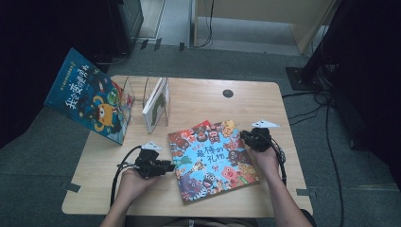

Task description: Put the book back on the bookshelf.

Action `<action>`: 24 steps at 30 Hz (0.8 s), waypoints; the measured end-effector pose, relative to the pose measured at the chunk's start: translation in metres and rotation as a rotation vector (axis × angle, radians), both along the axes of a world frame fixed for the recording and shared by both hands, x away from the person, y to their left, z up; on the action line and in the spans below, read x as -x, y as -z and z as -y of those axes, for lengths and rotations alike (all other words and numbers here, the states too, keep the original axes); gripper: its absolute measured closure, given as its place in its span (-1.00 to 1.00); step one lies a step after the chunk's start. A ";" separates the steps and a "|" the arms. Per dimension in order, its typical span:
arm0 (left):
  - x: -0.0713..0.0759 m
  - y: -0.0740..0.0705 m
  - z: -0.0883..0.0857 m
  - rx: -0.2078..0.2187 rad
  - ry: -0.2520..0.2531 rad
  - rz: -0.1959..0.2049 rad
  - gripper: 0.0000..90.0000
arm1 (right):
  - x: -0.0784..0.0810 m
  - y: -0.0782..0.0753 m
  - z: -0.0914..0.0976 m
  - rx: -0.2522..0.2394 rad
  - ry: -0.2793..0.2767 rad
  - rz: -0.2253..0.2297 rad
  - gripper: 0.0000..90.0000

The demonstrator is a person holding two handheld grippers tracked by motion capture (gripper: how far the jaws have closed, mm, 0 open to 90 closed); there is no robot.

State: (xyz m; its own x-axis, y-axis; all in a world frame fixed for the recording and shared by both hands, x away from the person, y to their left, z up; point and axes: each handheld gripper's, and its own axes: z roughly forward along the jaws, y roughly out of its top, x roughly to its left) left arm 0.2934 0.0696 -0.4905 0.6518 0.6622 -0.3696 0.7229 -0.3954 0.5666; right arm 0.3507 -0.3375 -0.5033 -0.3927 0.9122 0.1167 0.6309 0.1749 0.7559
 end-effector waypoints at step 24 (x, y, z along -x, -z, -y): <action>-0.070 -0.003 -0.007 -0.008 0.029 0.061 -0.13 | 0.063 0.000 0.013 -0.021 -0.087 -0.028 0.13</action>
